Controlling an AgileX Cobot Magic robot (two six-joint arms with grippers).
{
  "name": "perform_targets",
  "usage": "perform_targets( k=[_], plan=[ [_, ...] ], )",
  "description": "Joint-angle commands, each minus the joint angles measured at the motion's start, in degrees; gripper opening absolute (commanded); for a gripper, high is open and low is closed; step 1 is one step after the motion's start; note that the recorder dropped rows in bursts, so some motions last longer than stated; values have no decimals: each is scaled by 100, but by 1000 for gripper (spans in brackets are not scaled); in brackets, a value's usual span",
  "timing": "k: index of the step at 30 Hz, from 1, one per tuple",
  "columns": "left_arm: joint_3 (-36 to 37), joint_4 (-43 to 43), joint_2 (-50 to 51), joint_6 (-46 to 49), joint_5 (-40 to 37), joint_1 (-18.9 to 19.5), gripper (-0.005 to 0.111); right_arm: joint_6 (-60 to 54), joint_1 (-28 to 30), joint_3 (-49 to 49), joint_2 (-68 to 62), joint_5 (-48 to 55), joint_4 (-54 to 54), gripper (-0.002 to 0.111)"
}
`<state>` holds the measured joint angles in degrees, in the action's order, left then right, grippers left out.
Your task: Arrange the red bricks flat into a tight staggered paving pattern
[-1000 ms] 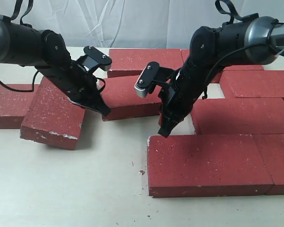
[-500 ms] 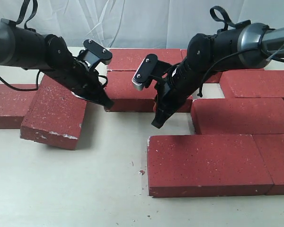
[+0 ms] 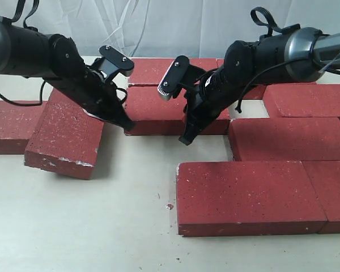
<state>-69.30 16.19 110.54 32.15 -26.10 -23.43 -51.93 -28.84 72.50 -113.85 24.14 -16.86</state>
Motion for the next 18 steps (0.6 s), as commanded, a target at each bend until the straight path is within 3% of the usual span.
perform_targets(
  k=[1, 9, 18],
  plan=[
    [-19, -59, -189, -20, -130, -7, 0, 61, 26, -16, 175, 291, -15, -1],
    [-8, -204, -27, -168, -484, -7, 0, 101, 26, -16, 453, 1970, 157, -1],
    [0, -205, 18, -154, -246, -7, 0, 101, 26, -16, 28, 1207, 586, -1]
  ],
)
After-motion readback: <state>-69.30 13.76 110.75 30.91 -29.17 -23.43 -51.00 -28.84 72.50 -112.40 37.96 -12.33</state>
